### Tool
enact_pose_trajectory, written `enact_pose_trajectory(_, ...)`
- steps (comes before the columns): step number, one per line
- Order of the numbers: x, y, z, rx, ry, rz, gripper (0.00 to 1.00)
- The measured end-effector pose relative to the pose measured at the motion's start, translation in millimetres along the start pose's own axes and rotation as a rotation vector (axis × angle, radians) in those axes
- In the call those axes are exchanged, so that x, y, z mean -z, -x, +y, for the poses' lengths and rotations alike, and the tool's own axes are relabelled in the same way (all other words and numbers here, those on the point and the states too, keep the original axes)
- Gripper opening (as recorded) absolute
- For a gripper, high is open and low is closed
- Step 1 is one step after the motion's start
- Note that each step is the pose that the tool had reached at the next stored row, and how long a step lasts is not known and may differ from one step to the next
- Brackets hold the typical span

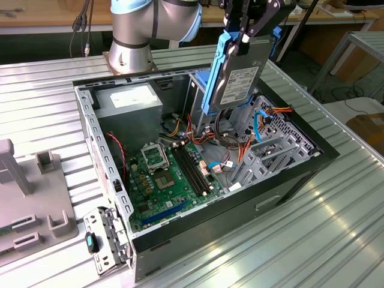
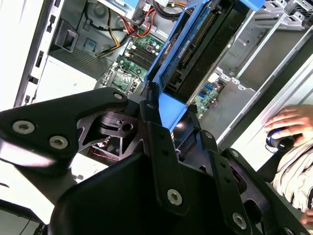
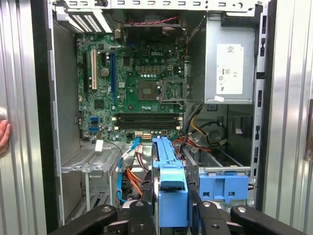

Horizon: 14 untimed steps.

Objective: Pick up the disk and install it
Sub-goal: 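Pick up the disk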

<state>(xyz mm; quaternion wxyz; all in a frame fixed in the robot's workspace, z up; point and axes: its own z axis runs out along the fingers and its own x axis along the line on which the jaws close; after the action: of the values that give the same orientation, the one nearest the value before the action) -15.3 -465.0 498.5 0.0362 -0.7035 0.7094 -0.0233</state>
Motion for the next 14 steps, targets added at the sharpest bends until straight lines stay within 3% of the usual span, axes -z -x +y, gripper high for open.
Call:
enact_pose_trajectory(4, -0.4, -0.4, -4.2, 0.0, 0.0, -0.0001, 0.36)
enact_pose_trajectory(8, -1.3, -0.2, -13.6, 0.0, -0.0001, -0.0001, 0.36)
enact_pose_trajectory(10, -1.7, -0.2, -19.4, 0.0, 0.0, 0.0, 0.36)
enact_pose_trajectory(14, -3.5, 0.0, -39.8, 0.0, 0.0, 0.0, 0.36)
